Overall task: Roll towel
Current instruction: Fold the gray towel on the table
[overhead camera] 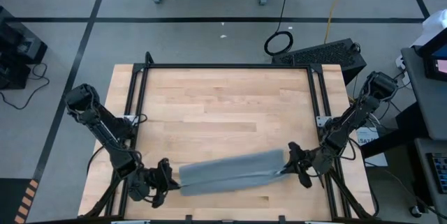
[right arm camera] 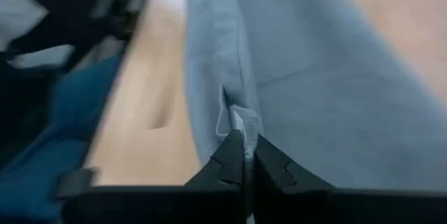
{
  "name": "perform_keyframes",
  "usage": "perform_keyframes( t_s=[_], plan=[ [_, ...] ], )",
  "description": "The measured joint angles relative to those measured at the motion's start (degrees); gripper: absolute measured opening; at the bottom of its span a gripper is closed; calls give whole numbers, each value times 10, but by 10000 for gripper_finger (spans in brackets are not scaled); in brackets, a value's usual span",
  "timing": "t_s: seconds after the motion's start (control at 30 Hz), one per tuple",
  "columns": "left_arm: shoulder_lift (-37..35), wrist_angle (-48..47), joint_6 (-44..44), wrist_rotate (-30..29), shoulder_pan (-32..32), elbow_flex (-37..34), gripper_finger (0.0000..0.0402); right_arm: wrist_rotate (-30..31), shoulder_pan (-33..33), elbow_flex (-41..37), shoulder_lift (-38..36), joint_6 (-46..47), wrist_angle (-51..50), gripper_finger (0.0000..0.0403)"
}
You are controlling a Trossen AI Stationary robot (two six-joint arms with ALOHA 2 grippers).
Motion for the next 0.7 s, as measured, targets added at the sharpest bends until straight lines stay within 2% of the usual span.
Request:
perform_keyframes(
  t_s=[0.1,0.3,0.47,0.7],
  plan=[
    [0,-48,-6,-12,12,0,13,33,-1,0,0,13,-37,0],
    [0,-153,-74,-14,31,0,13,102,-1,0,0,15,-67,0],
    [0,-170,-75,-14,34,0,13,145,-4,0,0,4,-67,0],
    [3,-166,-76,-13,42,0,13,147,-25,0,0,8,-84,0]
  ],
)
